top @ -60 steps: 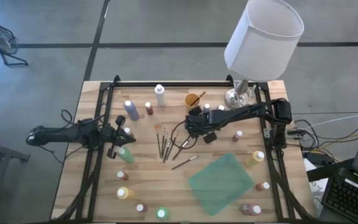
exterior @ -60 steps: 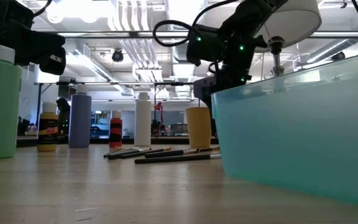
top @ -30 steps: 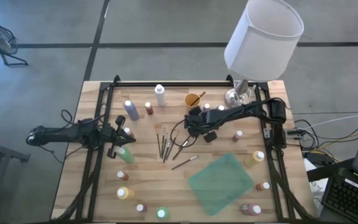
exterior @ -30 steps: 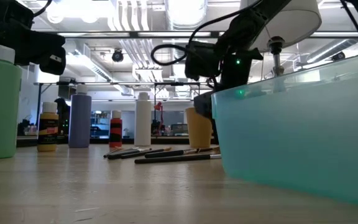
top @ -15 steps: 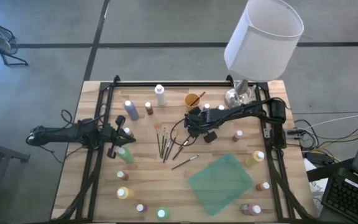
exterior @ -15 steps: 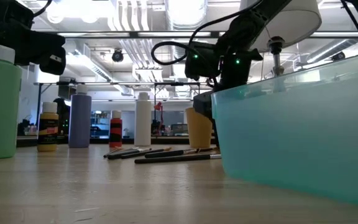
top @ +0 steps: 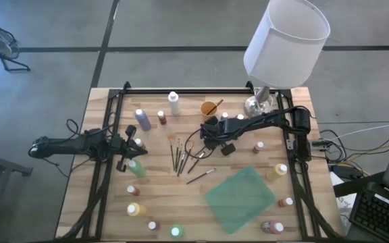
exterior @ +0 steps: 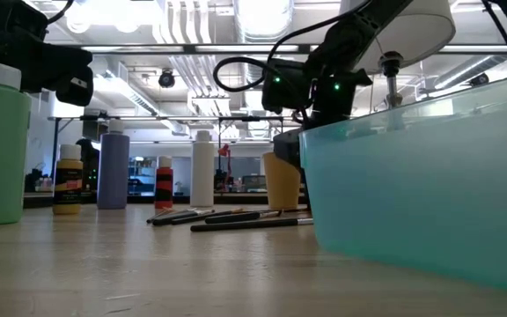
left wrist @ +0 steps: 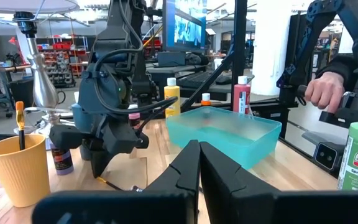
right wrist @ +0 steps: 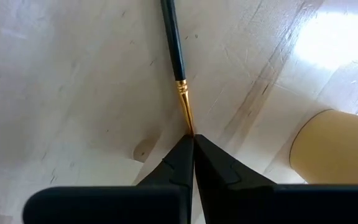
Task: Pick & Place Paint Supplies
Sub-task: Put the gold paintbrush into the yellow cup
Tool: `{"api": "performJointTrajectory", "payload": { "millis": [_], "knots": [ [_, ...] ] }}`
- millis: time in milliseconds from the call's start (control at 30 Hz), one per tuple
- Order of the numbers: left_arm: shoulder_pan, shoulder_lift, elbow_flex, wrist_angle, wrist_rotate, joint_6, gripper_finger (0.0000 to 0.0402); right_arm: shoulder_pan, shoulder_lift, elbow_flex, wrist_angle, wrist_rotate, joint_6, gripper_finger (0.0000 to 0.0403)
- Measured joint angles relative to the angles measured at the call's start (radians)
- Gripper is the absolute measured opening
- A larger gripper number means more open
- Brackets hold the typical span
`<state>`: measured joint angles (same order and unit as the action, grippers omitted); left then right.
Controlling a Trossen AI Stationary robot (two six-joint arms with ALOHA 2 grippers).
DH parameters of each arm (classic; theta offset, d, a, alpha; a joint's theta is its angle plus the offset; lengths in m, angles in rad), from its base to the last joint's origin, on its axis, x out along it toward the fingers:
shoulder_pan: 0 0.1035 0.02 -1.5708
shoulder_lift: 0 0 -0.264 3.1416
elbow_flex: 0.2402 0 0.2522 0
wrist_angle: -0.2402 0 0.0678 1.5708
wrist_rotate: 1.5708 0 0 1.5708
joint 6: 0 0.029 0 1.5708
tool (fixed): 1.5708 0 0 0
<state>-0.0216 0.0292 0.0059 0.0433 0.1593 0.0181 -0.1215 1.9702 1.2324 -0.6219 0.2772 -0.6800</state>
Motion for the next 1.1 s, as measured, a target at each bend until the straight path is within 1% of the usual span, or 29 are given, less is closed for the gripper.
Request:
{"api": "performJointTrajectory", "payload": {
  "millis": [200,333,467,633,800,933,1100],
  "knots": [
    [0.000,0.000,0.000,0.000,0.000,0.000,0.0014,0.011,-0.051,-0.002,-0.029,-0.009,0.016,0.0008],
    [0.000,0.000,0.000,0.000,0.000,0.000,0.0014,0.034,-0.122,0.006,-0.041,0.001,0.024,0.0008],
    [0.000,0.000,0.000,0.000,0.000,0.000,0.0014,0.062,-0.190,0.049,-0.071,0.027,0.021,0.0008],
    [0.000,0.000,0.000,0.000,0.000,0.000,0.0014,0.094,-0.259,0.139,-0.134,0.178,-0.058,0.0008],
    [0.000,0.000,0.000,0.000,0.000,0.000,0.0014,0.105,-0.299,0.242,-0.168,0.344,-0.189,0.0008],
    [0.000,0.000,0.000,0.000,0.000,0.000,0.0014,0.096,-0.301,0.325,-0.164,0.464,-0.347,0.0008],
    [0.000,0.000,0.000,0.000,0.000,0.000,0.0014,0.078,-0.274,0.406,-0.150,0.622,-0.611,0.0008]
  ]
}}
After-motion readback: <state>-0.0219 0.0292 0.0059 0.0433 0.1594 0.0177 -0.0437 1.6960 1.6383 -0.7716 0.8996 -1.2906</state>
